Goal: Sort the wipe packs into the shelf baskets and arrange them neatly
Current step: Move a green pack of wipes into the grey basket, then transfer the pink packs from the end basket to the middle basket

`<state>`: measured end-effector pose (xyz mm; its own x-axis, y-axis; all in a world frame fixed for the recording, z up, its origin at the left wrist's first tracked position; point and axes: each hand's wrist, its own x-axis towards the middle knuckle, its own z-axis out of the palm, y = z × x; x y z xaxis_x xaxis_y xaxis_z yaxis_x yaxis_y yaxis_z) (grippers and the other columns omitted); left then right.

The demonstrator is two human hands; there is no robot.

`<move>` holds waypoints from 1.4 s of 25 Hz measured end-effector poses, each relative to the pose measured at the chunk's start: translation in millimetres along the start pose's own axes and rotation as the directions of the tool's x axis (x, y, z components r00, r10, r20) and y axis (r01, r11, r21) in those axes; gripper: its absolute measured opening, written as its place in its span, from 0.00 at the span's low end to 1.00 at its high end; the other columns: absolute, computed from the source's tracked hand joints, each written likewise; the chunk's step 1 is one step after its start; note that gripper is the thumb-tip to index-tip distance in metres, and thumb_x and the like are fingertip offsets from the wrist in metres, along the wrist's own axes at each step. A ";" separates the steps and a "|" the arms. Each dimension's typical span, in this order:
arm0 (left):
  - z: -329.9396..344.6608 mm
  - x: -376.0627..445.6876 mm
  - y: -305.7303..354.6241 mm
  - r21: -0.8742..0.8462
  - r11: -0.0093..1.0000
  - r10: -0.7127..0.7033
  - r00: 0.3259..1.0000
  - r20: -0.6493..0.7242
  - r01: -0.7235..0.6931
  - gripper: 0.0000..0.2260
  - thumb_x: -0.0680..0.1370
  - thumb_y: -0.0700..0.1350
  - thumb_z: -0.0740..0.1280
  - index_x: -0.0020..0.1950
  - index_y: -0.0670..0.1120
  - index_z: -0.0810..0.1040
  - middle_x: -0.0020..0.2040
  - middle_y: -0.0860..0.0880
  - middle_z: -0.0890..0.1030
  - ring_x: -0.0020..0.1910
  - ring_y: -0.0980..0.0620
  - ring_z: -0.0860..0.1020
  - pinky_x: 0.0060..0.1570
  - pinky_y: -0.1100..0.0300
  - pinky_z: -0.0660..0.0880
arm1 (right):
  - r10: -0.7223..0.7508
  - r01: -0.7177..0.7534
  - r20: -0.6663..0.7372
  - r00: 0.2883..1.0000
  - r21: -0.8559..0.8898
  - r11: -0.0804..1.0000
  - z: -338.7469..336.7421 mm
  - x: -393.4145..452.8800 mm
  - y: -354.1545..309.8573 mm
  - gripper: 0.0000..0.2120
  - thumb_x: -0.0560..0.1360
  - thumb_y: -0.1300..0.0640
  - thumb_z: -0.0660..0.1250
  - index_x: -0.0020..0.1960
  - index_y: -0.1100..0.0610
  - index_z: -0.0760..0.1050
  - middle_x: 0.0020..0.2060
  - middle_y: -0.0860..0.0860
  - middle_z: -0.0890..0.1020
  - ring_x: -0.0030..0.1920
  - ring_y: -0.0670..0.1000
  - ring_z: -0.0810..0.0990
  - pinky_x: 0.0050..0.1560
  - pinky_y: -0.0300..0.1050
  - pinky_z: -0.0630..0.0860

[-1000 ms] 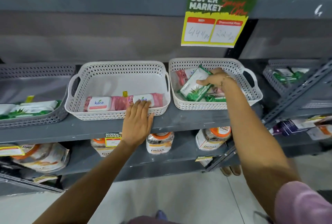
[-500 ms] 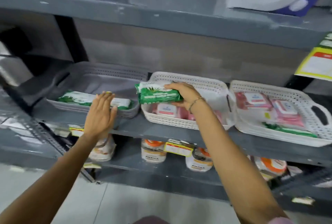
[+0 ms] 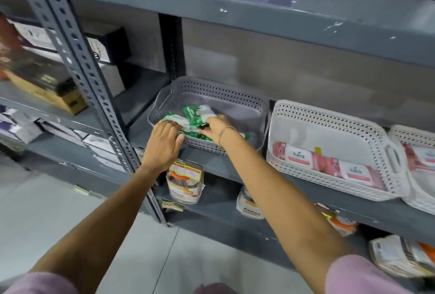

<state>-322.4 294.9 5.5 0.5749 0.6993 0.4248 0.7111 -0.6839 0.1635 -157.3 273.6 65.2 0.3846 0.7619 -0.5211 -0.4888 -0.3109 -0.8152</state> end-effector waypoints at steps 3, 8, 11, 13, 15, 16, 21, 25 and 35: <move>0.4 0.3 -3.0 -0.036 0.999 -0.017 0.999 -0.043 0.015 0.16 0.81 0.49 0.50 0.50 0.40 0.74 0.47 0.42 0.76 0.50 0.41 0.73 0.61 0.50 0.64 | -0.012 0.011 -0.006 1.000 -0.143 0.990 -5.9 -10.1 -7.0 0.16 0.78 0.69 0.58 0.64 0.68 0.71 0.64 0.67 0.74 0.63 0.62 0.77 0.56 0.47 0.78; -1.5 1.0 26.3 -0.222 0.971 -0.105 0.991 -0.083 0.084 0.20 0.82 0.49 0.49 0.58 0.39 0.75 0.56 0.42 0.78 0.60 0.42 0.73 0.70 0.50 0.59 | -0.197 0.188 -0.024 0.980 -0.204 0.961 -65.1 -46.0 -27.4 0.14 0.77 0.67 0.60 0.61 0.71 0.73 0.45 0.64 0.80 0.48 0.61 0.82 0.51 0.41 0.81; 6.1 6.3 98.7 -0.295 0.954 0.021 0.997 -0.077 -0.043 0.21 0.81 0.50 0.50 0.64 0.39 0.74 0.63 0.43 0.76 0.68 0.43 0.68 0.74 0.50 0.56 | -0.282 0.251 -0.070 0.957 -0.289 0.924 -127.4 -72.1 -41.2 0.12 0.77 0.67 0.59 0.59 0.67 0.75 0.37 0.56 0.79 0.37 0.52 0.80 0.38 0.35 0.80; 11.8 9.3 161.6 -0.329 0.939 0.088 0.994 -0.064 -0.105 0.20 0.81 0.49 0.52 0.65 0.39 0.73 0.64 0.42 0.76 0.70 0.42 0.67 0.75 0.53 0.52 | -0.331 0.276 -0.114 0.937 -0.342 0.898 -178.9 -93.2 -50.6 0.10 0.77 0.66 0.60 0.55 0.62 0.76 0.36 0.54 0.79 0.35 0.50 0.78 0.39 0.37 0.79; 18.0 8.3 226.9 -0.353 0.918 0.170 0.984 -0.059 -0.180 0.20 0.81 0.49 0.53 0.66 0.39 0.72 0.65 0.41 0.76 0.70 0.42 0.67 0.75 0.54 0.52 | -0.376 0.286 -0.176 0.910 -0.391 0.875 -240.9 -117.8 -60.2 0.08 0.77 0.65 0.60 0.54 0.60 0.76 0.37 0.53 0.80 0.33 0.48 0.79 0.36 0.36 0.78; 22.2 6.1 253.1 -0.359 0.908 0.210 0.976 -0.053 -0.215 0.21 0.80 0.49 0.53 0.67 0.39 0.72 0.66 0.41 0.75 0.70 0.42 0.67 0.74 0.53 0.54 | -0.395 0.280 -0.209 0.895 -0.427 0.860 -270.5 -128.9 -64.2 0.08 0.77 0.65 0.61 0.54 0.61 0.76 0.37 0.53 0.80 0.31 0.46 0.80 0.34 0.34 0.77; 50.2 -6.6 386.5 -0.289 0.880 0.407 0.912 0.048 -0.378 0.23 0.79 0.51 0.54 0.67 0.38 0.72 0.66 0.41 0.76 0.70 0.41 0.69 0.73 0.54 0.48 | -0.539 -0.009 -0.417 0.732 -0.796 0.605 -460.2 -206.1 -76.9 0.12 0.76 0.63 0.64 0.58 0.62 0.78 0.55 0.60 0.81 0.48 0.52 0.80 0.53 0.45 0.73; 75.5 -13.6 431.6 -0.100 0.904 0.425 0.897 0.120 -0.415 0.24 0.78 0.51 0.54 0.66 0.38 0.74 0.65 0.41 0.77 0.67 0.40 0.72 0.71 0.47 0.52 | -0.334 -0.314 -0.447 0.830 -0.868 0.384 -551.3 -249.3 -81.2 0.23 0.79 0.50 0.61 0.71 0.59 0.68 0.73 0.56 0.66 0.72 0.57 0.66 0.69 0.46 0.63; 85.5 -20.6 449.7 -0.015 0.937 0.348 0.933 0.091 -0.348 0.21 0.79 0.50 0.53 0.65 0.39 0.73 0.62 0.39 0.77 0.65 0.39 0.72 0.71 0.47 0.54 | 0.044 -0.608 -0.652 0.757 -0.678 0.413 -674.1 -158.6 -96.4 0.69 0.41 0.25 0.66 0.77 0.53 0.55 0.77 0.54 0.58 0.75 0.61 0.60 0.73 0.63 0.59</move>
<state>20.2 -9.2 -5.8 0.8208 0.4333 0.3721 0.4601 -0.8877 0.0187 356.7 -200.2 56.0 0.7801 0.1923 -0.5954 0.0951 -0.9770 -0.1910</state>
